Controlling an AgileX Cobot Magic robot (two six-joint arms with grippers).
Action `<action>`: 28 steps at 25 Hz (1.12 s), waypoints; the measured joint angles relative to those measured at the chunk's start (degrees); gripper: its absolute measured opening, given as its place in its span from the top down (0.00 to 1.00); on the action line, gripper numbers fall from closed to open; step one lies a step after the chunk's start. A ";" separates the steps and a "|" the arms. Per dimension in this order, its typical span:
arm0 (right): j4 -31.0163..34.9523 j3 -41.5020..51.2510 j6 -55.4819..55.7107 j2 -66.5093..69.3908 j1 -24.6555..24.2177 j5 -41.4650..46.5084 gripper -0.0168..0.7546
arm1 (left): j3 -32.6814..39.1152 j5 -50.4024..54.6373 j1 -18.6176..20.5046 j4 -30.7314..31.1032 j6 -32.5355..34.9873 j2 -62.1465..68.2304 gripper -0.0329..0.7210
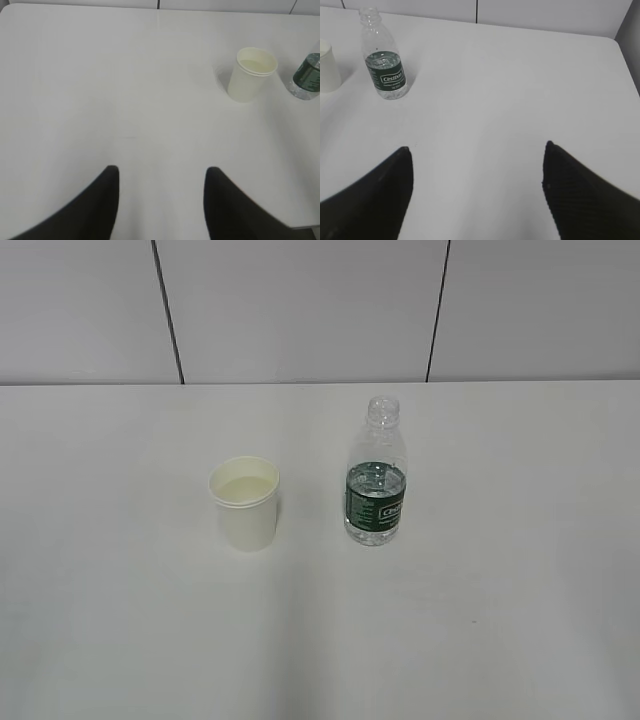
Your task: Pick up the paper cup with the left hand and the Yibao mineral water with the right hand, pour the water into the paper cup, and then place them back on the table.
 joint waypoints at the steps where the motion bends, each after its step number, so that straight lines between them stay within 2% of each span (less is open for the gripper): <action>1: 0.00 0.00 0.00 -0.85 0.00 0.94 0.21 | 0.00 0.00 0.00 0.00 0.00 0.00 0.44; 9: -1.15 -0.09 -0.08 -1.97 0.00 7.35 0.21 | 0.00 -0.07 0.00 -0.04 0.00 0.00 0.48; 15: -1.86 0.96 -0.08 -1.97 0.00 9.03 0.21 | 0.00 -0.07 0.00 -0.04 0.00 0.00 0.50; 28: -1.55 2.92 -0.08 -1.97 0.00 6.90 0.21 | 0.00 -0.07 0.00 -0.04 0.00 0.00 0.51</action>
